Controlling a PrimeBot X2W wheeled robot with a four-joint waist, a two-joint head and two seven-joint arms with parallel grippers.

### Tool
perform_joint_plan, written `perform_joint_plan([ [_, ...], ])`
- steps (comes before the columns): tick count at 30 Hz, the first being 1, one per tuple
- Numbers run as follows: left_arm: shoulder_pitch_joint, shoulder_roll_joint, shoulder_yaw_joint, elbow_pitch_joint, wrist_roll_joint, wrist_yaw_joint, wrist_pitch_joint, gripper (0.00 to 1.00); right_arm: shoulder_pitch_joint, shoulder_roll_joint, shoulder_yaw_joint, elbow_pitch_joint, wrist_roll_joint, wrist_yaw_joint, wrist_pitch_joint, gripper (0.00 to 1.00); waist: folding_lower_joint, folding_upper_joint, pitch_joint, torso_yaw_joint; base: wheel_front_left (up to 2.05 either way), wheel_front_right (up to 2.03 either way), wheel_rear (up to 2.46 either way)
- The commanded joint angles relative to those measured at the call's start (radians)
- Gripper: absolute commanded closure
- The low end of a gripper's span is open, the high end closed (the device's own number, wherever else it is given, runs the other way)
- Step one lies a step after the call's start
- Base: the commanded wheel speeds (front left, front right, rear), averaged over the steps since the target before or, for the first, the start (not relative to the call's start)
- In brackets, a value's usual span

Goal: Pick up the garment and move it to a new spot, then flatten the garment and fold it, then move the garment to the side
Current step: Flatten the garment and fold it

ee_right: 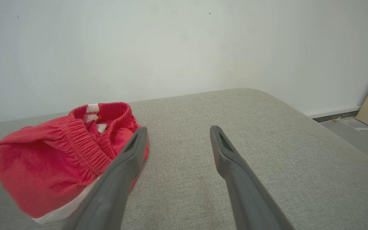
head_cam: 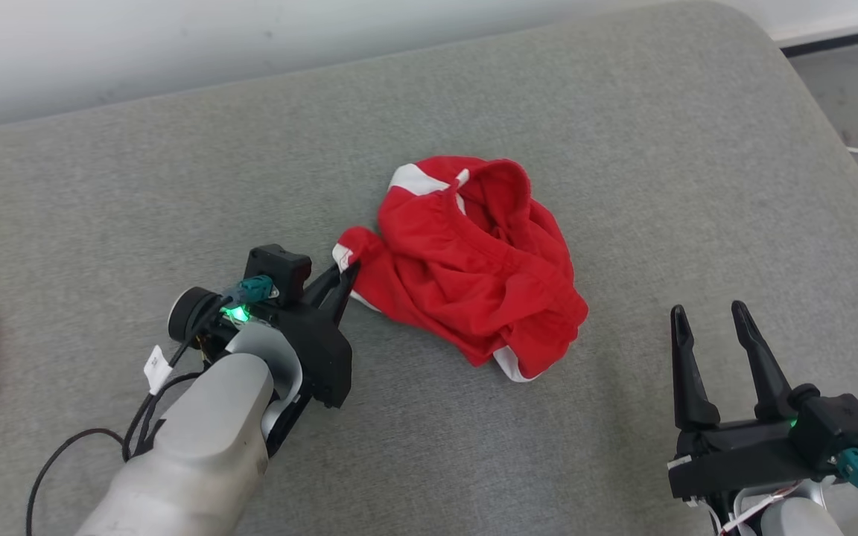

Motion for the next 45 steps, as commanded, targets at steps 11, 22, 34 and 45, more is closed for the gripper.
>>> perform_joint_plan([
  [11,0.185,0.105,0.186,-0.271,0.003,0.061,-0.023,1.0,0.066,-0.019,-0.007,0.007,-0.006,-0.002,-0.005,0.0,-0.0001,-0.0001,-0.124,0.181,0.0,0.0,0.0],
  [22,0.573,0.158,0.299,-0.508,0.004,0.142,-0.024,1.0,0.098,-0.028,0.003,0.016,0.003,-0.002,0.003,0.0,-0.0001,-0.0001,-0.175,0.254,0.0,0.0,0.0],
  [34,0.638,0.118,0.408,-0.666,0.113,0.166,-0.024,0.0,0.113,-0.038,0.021,0.009,0.007,-0.002,0.021,0.0,-0.0001,-0.0001,-0.222,0.298,0.0,0.0,0.0],
  [45,0.756,0.089,0.616,-0.838,0.285,0.177,-0.024,0.0,0.111,-0.062,0.069,0.013,0.012,-0.002,0.033,0.0,-0.0001,-0.0001,-0.228,0.322,0.0,0.0,0.0],
])
